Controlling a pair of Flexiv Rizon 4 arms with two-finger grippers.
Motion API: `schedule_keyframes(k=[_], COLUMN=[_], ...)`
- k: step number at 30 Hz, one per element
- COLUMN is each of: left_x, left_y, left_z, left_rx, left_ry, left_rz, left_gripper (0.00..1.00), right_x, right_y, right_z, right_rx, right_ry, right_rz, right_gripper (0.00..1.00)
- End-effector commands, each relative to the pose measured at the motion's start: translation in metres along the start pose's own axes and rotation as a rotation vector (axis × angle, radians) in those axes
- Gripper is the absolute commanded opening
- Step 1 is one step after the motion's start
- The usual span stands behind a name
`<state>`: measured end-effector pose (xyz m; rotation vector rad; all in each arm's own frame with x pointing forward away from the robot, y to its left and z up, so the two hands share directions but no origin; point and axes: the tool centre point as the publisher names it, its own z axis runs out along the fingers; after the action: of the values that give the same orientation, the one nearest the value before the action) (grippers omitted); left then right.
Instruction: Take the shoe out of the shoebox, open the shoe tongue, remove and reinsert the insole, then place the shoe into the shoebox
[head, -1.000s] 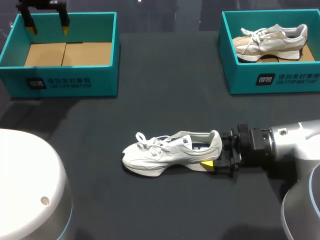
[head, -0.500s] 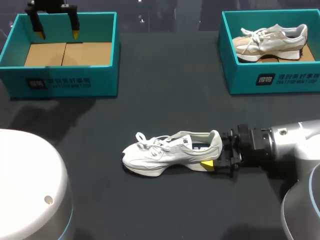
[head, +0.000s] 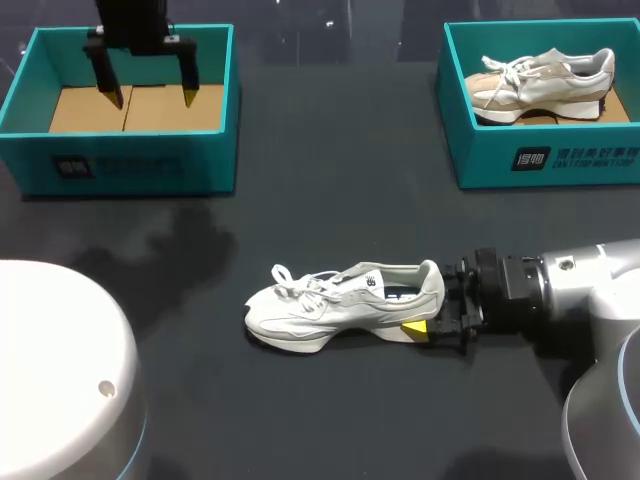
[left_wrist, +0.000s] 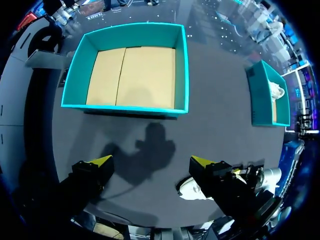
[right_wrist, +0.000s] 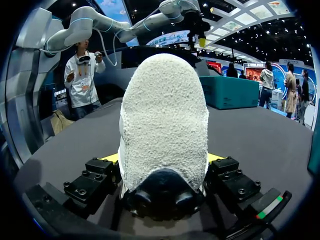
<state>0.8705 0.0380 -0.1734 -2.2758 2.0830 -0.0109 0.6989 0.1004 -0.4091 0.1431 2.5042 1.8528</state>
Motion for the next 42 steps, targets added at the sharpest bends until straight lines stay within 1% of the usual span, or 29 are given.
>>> schedule_keyframes(k=[1,2,3,4,6,7,11,13,16,17,20,27,33,42], left_x=[0.018,0.023,0.027,0.032,0.041,0.045,0.062,0.07,0.081,0.084,0.094,0.117,0.14,0.166], left_y=[0.025,0.03,0.033,0.038,0.044,0.047,0.061,0.069,0.078,0.081,0.088,0.11,0.128,0.155], left_z=[-0.001,-0.001,0.0,0.0,0.002,0.002,0.005,0.006,0.008,0.008,0.01,0.016,0.022,0.033], left_rx=[0.063,0.081,0.081,0.066,0.073,0.056,0.033,0.035,0.027,0.005,-0.019,-0.058,-0.066,-0.071], left_ry=[-0.016,-0.02,-0.022,-0.025,-0.025,-0.02,-0.016,-0.016,-0.013,-0.013,-0.013,-0.007,-0.023,-0.049], left_rz=[0.007,0.001,0.006,0.016,0.022,0.037,0.064,0.071,0.087,0.099,0.11,0.121,0.131,0.141], left_gripper=[1.0,1.0,1.0,1.0,1.0,1.0,1.0,1.0,1.0,1.0,1.0,1.0,1.0,1.0], right_x=[-0.001,-0.001,-0.001,-0.001,-0.001,-0.001,-0.001,-0.001,-0.001,-0.001,-0.001,-0.001,-0.001,-0.001], right_y=[0.0,0.0,0.0,0.0,0.0,0.0,0.0,0.0,0.0,0.0,0.0,0.0,0.0,0.0], right_z=[-0.001,-0.001,-0.001,-0.001,-0.001,-0.001,-0.001,-0.001,-0.001,-0.001,-0.001,-0.001,-0.001,-0.001], right_rx=[0.005,0.005,0.005,0.005,0.005,0.005,0.005,0.005,0.005,0.005,0.005,0.005,0.005,0.005], right_ry=[0.001,0.001,0.001,0.001,0.001,0.001,0.001,0.001,0.001,0.001,0.001,0.001,0.001,0.001], right_rz=[0.001,0.001,0.001,0.001,0.001,0.001,0.001,0.001,0.001,0.001,0.001,0.001,0.001,0.001], right_gripper=[0.0,0.0,0.0,0.0,0.0,0.0,0.0,0.0,0.0,0.0,0.0,0.0,0.0,0.0])
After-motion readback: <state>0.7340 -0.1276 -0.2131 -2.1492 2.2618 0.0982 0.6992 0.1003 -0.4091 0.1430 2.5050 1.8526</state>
